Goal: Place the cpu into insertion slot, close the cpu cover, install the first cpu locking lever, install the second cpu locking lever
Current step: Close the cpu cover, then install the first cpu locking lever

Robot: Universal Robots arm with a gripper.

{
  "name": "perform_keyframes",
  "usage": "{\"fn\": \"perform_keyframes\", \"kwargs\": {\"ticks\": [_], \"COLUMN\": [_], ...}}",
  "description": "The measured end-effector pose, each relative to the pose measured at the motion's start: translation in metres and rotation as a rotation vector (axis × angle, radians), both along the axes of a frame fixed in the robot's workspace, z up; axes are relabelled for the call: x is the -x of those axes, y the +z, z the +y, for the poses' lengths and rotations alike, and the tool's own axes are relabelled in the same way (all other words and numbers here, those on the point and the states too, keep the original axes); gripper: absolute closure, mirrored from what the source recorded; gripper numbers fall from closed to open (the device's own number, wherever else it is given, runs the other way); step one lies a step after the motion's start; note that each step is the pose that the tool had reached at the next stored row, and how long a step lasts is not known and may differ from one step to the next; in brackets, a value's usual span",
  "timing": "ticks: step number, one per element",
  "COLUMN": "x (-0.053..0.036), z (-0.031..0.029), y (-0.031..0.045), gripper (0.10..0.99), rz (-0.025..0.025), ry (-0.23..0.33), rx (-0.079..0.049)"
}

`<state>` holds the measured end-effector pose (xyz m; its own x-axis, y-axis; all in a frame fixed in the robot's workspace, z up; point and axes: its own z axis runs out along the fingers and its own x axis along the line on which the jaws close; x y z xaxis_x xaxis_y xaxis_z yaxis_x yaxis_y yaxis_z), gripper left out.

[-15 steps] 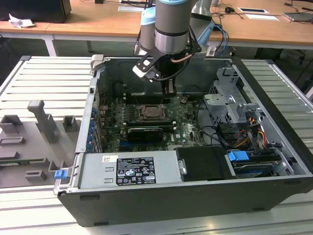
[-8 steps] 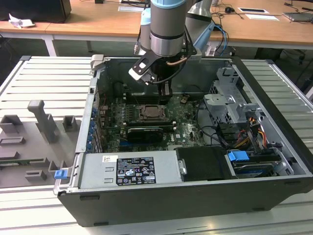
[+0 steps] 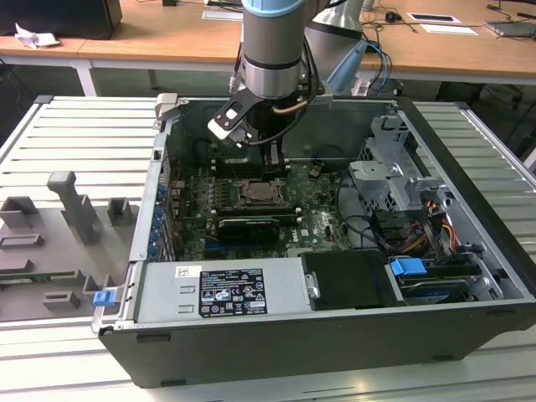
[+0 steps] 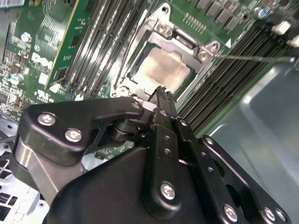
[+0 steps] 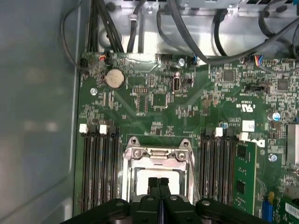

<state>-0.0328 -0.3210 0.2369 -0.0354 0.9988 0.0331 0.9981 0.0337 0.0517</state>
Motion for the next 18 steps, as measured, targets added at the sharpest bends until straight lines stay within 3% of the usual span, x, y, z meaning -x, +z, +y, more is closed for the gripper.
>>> {"fn": "perform_keyframes", "kwargs": {"ticks": [13,18], "x": [0.0118,0.0118], "z": [0.0,0.0], "y": [0.0001,0.0082], "gripper": [0.98,0.98], "rz": [0.0,0.0], "ry": [0.001,0.0], "rx": [0.0,0.0]}}
